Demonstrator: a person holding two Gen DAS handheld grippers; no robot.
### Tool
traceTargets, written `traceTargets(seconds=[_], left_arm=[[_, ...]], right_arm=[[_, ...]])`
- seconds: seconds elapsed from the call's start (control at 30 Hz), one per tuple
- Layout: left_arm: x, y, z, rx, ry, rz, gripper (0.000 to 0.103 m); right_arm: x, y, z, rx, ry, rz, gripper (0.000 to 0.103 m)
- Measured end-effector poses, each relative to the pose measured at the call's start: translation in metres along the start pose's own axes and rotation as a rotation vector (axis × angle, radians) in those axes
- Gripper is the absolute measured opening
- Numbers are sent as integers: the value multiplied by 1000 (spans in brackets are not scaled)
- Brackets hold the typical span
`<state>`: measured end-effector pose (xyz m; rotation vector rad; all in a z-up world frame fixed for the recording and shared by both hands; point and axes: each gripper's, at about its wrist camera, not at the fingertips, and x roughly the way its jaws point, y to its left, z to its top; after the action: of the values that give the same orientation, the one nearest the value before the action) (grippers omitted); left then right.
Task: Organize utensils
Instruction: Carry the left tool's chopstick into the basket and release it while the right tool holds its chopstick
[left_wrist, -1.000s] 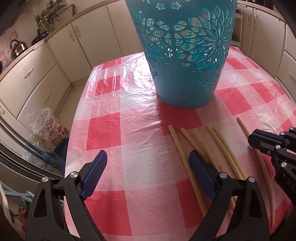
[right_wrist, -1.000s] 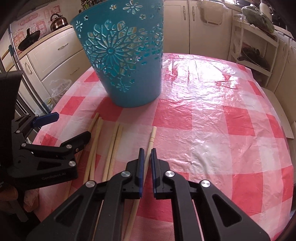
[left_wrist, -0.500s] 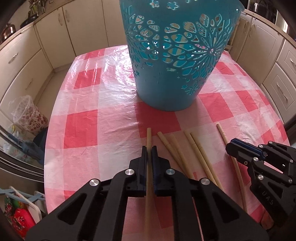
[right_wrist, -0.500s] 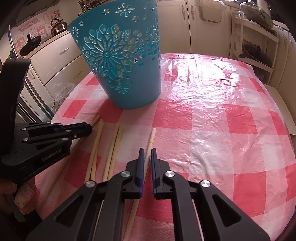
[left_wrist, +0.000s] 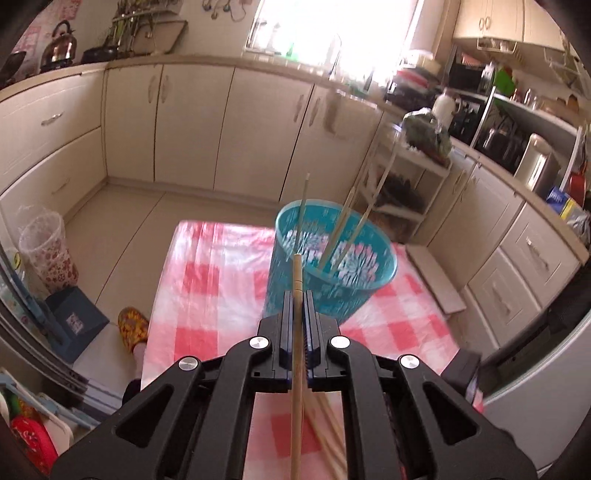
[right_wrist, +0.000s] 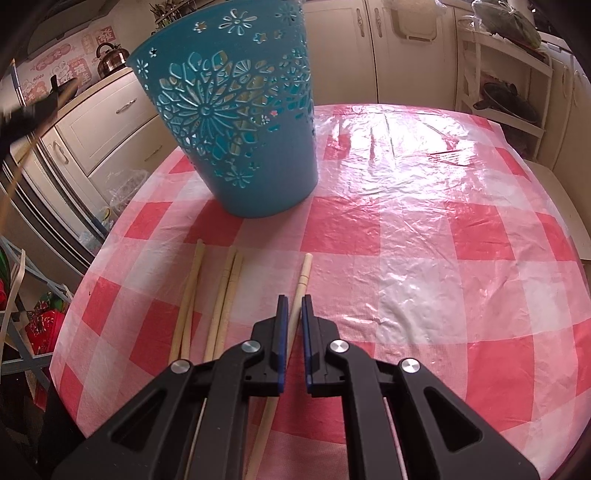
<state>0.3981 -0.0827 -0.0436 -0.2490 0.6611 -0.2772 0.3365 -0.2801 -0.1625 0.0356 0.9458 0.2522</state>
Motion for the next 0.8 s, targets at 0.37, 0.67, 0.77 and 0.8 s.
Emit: traceTargets(seconds=[0.37,0.67,0.77,0.8], left_arm=[[27,-54,102,27,-279,-4,5],[88,-50,106,27,-315,98,5],[101,-40,99,16,-305,115,5],[103,-37,96,12,-305,121,5]], right_arm=[[-1,-5,0,21,0,27,8],[-1,-12,1,26,4,54,8],[-2,-13,1,28,5,59,8],[-2,-14,1,29,6,61,8]])
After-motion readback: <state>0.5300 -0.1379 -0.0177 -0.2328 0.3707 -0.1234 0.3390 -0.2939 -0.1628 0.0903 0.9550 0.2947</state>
